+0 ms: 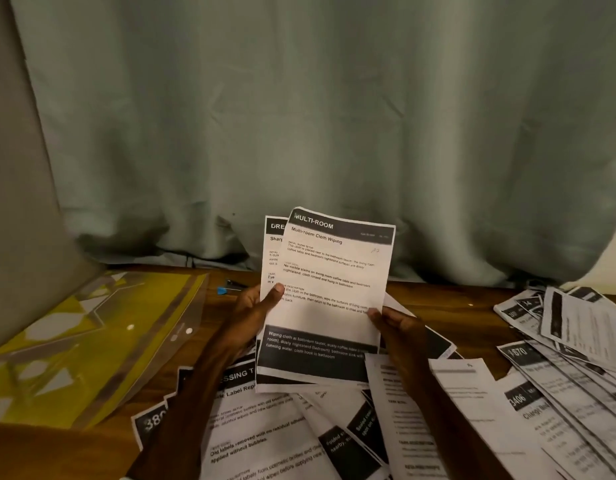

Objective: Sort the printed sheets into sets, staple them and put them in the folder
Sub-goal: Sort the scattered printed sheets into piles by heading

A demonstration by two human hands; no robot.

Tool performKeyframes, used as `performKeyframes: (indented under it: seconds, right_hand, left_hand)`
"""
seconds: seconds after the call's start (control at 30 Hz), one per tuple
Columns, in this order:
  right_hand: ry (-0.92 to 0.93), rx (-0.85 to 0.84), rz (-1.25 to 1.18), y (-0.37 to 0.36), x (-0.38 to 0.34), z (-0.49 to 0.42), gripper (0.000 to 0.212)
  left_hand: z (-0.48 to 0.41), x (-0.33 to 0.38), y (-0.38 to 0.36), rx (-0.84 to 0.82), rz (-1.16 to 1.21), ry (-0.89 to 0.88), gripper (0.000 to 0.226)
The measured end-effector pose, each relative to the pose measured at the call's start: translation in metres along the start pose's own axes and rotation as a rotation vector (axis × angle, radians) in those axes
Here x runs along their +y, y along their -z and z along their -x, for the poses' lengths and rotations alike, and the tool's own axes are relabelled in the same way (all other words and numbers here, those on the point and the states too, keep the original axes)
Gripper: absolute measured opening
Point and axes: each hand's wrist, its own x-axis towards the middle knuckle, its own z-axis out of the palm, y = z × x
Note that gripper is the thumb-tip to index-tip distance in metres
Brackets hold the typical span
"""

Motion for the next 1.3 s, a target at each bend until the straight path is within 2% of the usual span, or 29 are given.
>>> performKeyframes:
  seconds: [0.17,0.3,0.47,0.83,1.13,1.3]
  right_hand:
    - [0.004,0.021,-0.028,0.000,-0.001,-0.001,0.024]
    - [0.030,0.125,-0.077,0.008,0.004,-0.001,0.015]
    - [0.009,0.291,-0.150,0.020,0.005,-0.005,0.025]
    - [-0.004,0.375,-0.089,0.021,0.014,-0.009,0.033]
    - [0.011,0.360,-0.099,0.018,0.013,-0.008,0.031]
    - [0.035,0.242,-0.092,0.010,-0.003,-0.003,0.021]
  left_hand:
    - [-0.003,-0.003,0.003,0.038,-0.011,0.013,0.027]
    - [-0.006,-0.003,0.007,0.101,0.040,-0.002,0.023]
    - [-0.004,-0.002,0.011,0.141,0.088,-0.027,0.027]
    - [-0.003,0.004,0.029,0.193,0.194,-0.079,0.027]
    - [0.001,0.012,0.028,0.213,0.298,-0.092,0.020]
    - [0.002,0.013,0.022,0.190,0.312,-0.060,0.022]
